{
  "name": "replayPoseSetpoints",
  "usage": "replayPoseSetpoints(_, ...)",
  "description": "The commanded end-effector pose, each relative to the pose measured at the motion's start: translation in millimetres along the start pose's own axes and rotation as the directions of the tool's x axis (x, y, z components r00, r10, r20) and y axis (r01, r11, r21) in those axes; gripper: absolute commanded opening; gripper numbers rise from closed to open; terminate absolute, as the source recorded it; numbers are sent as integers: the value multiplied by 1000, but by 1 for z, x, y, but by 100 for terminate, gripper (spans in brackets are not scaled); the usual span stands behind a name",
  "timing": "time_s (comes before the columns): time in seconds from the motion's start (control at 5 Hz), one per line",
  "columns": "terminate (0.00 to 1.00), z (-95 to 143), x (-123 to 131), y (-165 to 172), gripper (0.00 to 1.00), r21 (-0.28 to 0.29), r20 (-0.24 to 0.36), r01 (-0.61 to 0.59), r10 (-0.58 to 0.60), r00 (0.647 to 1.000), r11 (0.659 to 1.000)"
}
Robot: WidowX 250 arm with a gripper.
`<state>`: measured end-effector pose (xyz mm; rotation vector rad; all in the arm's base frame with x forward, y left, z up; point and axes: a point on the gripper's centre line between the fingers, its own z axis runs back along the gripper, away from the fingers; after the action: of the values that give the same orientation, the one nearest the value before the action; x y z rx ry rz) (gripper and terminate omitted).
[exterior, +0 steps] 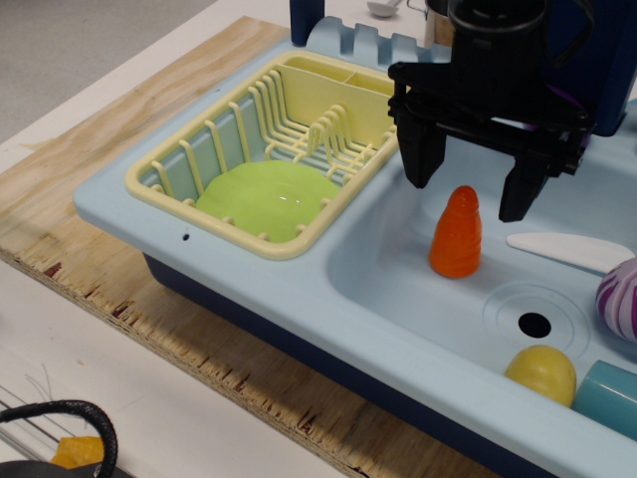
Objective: Put carrot on plate
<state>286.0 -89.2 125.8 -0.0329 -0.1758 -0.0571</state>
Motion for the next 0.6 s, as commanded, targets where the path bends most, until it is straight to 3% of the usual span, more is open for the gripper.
replayPoseSetpoints(0.0, 0, -4, 4, 0, 100, -13, -2, 1, -1, 1000, 1000)
replayPoseSetpoints(0.2, 0, -14, 1, 5, 100, -22, -8, -8, 8, 1000, 1000)
replayPoseSetpoints(0.4, 0, -28, -4, 8, 0, -47, -1, -29, 29, 1000, 998)
